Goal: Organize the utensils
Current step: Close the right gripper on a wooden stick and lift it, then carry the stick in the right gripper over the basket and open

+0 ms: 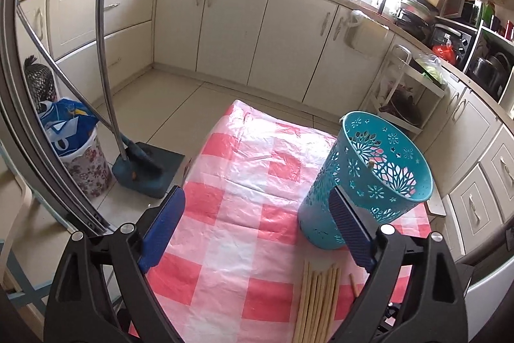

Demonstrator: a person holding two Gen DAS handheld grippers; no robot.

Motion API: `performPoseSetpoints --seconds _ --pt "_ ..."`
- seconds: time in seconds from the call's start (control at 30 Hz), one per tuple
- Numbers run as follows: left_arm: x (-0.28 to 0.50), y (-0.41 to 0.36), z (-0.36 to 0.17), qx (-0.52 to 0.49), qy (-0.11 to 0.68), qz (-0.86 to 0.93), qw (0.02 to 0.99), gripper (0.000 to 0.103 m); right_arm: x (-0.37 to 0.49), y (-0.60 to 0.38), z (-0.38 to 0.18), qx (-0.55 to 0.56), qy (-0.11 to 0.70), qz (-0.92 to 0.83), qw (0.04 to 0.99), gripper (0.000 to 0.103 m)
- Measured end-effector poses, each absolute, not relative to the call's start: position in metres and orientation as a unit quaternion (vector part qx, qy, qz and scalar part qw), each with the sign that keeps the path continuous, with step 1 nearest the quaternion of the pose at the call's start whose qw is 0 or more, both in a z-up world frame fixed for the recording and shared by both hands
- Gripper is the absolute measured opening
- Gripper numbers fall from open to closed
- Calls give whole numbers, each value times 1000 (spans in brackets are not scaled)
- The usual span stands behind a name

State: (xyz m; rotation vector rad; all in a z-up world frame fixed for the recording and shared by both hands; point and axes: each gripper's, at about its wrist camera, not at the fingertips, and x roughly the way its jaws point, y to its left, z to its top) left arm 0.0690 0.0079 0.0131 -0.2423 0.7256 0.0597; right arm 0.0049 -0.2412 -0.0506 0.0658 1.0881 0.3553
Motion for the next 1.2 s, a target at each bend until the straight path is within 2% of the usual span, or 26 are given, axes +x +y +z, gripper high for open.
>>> performPoseSetpoints --seconds 0.1,0.2,0.37,0.57,0.67,0.77,0.97,1.2 --pt "69 13 15 -126 352 30 927 87 0 -268 -39 141 497 213 829 5" --pt "71 21 17 -145 352 36 924 87 -12 -291 -14 247 444 273 817 5" --pt "72 34 16 -177 354 52 917 87 -7 -300 44 319 339 309 829 5" --pt "70 36 18 -184 347 58 918 87 46 -282 119 302 233 220 898 6" --pt "71 34 19 -187 348 55 917 87 75 -266 136 254 190 151 936 6" --pt "73 35 20 -192 348 53 916 87 97 -250 130 220 166 83 958 6" --pt "75 39 22 -201 348 50 914 87 107 -236 103 171 200 67 962 6" --pt "73 42 22 -198 350 58 914 87 54 -246 99 170 197 85 962 13"
